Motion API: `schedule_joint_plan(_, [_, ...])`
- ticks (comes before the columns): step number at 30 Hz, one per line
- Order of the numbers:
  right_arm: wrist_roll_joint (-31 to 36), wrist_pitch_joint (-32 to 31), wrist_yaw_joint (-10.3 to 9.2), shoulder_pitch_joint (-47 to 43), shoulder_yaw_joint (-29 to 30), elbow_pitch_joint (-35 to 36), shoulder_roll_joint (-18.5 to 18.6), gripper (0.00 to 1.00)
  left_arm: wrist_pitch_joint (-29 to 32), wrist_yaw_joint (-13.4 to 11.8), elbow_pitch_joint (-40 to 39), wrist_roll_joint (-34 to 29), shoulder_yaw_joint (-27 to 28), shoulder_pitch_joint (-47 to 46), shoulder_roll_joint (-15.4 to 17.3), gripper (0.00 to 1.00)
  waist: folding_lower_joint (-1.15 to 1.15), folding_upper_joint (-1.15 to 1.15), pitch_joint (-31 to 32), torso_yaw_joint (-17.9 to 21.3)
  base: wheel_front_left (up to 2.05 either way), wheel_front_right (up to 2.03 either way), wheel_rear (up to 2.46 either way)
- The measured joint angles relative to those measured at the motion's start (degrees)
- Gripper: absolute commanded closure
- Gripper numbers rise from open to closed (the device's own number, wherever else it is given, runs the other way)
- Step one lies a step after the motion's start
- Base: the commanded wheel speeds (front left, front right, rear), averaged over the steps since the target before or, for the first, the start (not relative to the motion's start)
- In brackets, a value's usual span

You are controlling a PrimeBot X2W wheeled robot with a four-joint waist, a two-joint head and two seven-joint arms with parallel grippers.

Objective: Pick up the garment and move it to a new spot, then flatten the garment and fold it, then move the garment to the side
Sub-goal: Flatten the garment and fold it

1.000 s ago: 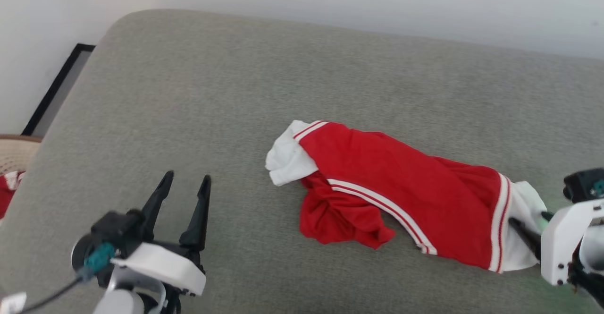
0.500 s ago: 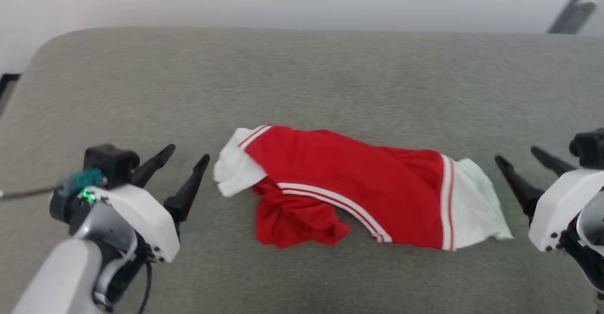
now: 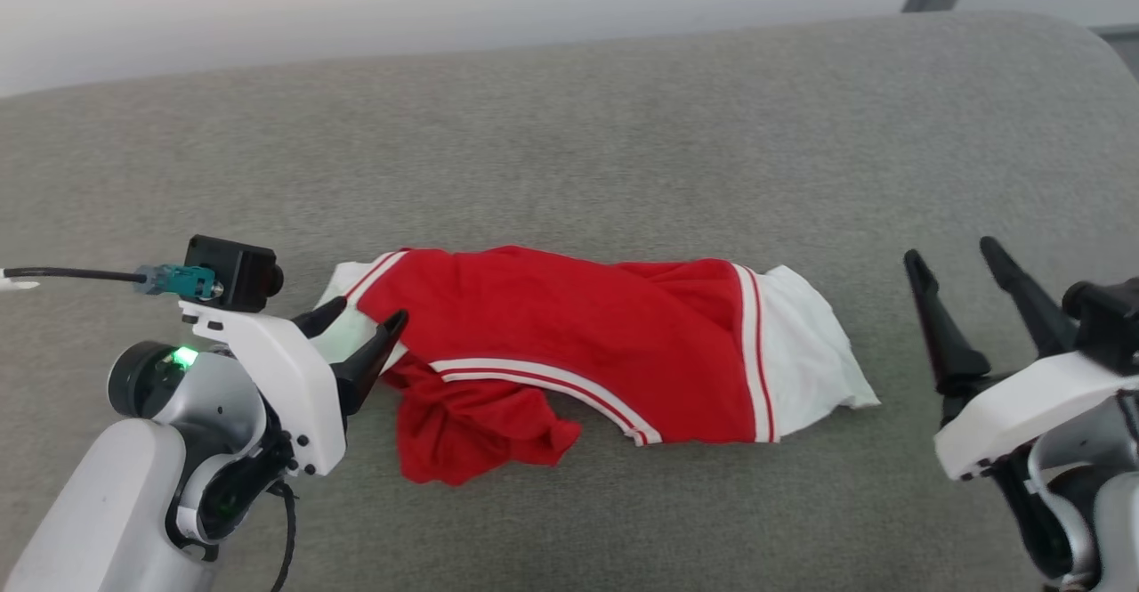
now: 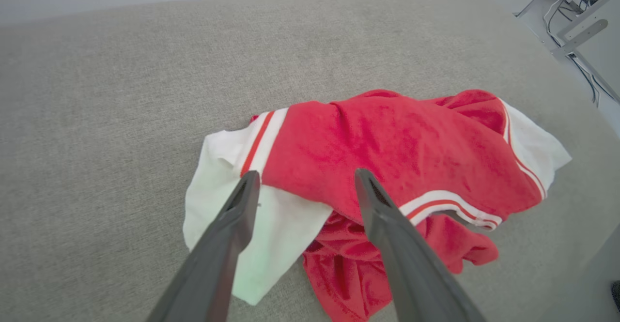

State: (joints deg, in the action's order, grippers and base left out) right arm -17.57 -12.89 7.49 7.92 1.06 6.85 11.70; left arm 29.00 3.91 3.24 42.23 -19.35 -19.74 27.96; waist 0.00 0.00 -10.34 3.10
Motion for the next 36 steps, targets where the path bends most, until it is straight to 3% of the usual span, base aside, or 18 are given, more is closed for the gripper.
schedule_joint_plan(12, [0.54, 2.02, 0.00, -0.42, -1.30, -1.89, -1.60, 0.00, 4.36, -5.54, 2.00, -0.07, 0.32, -0.08, 0.33, 0.00, 0.00, 0.00, -1.38, 2.70, 0.00, 0.00, 0.00])
schedule_joint_plan(17, [0.53, 2.33, 0.00, -0.34, -1.41, -2.20, -1.56, 0.00, 3.88, -5.46, 1.66, 0.54, 0.45, -0.75, -0.54, 0.00, 0.00, 0.00, -1.59, 2.84, 0.00, 0.00, 0.00])
schedule_joint_plan(18, [0.53, 2.33, 0.00, -0.35, -1.45, -2.20, -1.57, 0.00, 3.77, -5.42, 1.52, 0.73, 0.45, -0.97, -0.75, 0.18, 0.00, 0.00, -1.63, 2.80, 0.00, 0.00, 0.00])
schedule_joint_plan(19, [0.53, 2.33, 0.00, -0.35, -1.48, -2.20, -1.56, 0.00, 3.67, -5.08, 1.35, 0.67, 0.38, -1.12, -0.69, 0.63, 0.00, 0.00, -1.67, 2.77, 0.00, 0.00, 0.00])
schedule_joint_plan(20, [0.52, 2.33, 0.00, -0.35, -1.59, -2.20, -1.54, 0.00, 3.34, -4.88, 1.30, 0.67, 0.38, -1.22, -0.60, 1.00, 0.00, 0.00, -1.72, 2.72, 0.00, 0.00, 0.00])
schedule_joint_plan(30, [0.62, 4.36, 0.00, -0.08, -1.76, -2.23, -1.41, 0.00, 1.72, -2.82, 1.08, 0.04, -0.27, -2.60, -0.02, 1.00, 0.00, 0.00, -1.79, 1.59, 0.00, 0.00, 0.00])
schedule_joint_plan(36, [1.88, 6.61, 0.00, -0.05, -0.77, -1.70, -1.44, 0.00, 1.63, -3.83, -3.76, 0.09, -0.29, -0.93, 0.36, 1.00, 0.00, 0.00, -0.92, 0.25, 0.00, 0.00, 0.00])
